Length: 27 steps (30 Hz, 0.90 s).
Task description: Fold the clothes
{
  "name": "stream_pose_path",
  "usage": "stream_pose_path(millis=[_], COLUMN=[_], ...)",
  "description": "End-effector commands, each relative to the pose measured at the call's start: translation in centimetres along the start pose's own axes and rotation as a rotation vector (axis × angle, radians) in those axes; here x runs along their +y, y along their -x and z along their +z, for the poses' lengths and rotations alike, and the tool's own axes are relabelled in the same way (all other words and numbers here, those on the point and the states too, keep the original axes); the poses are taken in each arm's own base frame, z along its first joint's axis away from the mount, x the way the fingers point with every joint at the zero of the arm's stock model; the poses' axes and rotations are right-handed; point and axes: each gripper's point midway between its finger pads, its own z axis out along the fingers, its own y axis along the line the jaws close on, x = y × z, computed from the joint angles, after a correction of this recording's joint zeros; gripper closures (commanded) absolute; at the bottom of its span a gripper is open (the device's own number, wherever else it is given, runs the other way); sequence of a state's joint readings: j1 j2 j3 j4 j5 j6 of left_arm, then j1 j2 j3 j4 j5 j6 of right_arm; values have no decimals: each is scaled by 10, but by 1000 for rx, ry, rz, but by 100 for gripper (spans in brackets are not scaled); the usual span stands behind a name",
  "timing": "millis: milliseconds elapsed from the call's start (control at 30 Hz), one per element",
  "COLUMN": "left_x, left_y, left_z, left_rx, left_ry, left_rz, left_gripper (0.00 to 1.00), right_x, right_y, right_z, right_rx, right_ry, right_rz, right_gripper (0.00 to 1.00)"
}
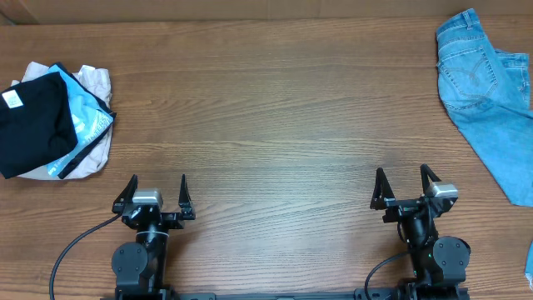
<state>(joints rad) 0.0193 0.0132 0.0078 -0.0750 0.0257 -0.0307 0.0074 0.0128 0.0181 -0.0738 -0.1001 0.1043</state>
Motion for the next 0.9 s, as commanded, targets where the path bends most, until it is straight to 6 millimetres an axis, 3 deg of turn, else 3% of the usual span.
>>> stream_pose_path(millis=[0, 100, 300, 500, 667, 867], left_x=[-2, -2, -9, -13, -14, -18], left_y=[7, 19, 40, 79, 102, 109], left_z=[0, -1, -11, -24, -21, -4], left_rx=[-32, -73, -60, -54, 24, 204], left_ry=[-10, -14, -48, -58, -57, -67], left_rz=[-38, -150, -153, -127, -96, -107], left_gripper=[0, 0, 0, 0, 0, 0], right_x=[10, 10, 0, -5, -2, -5], right_y=[6, 19, 45, 74, 97, 106], right_z=[0, -2, -7, -7, 10, 43], right_rx=[-31, -64, -88, -41, 58, 289], right_ry=[55, 49, -32, -100, -122, -163], right_rz=[7, 67, 83, 89, 95, 47], right_gripper=[0, 0, 0, 0, 0, 0])
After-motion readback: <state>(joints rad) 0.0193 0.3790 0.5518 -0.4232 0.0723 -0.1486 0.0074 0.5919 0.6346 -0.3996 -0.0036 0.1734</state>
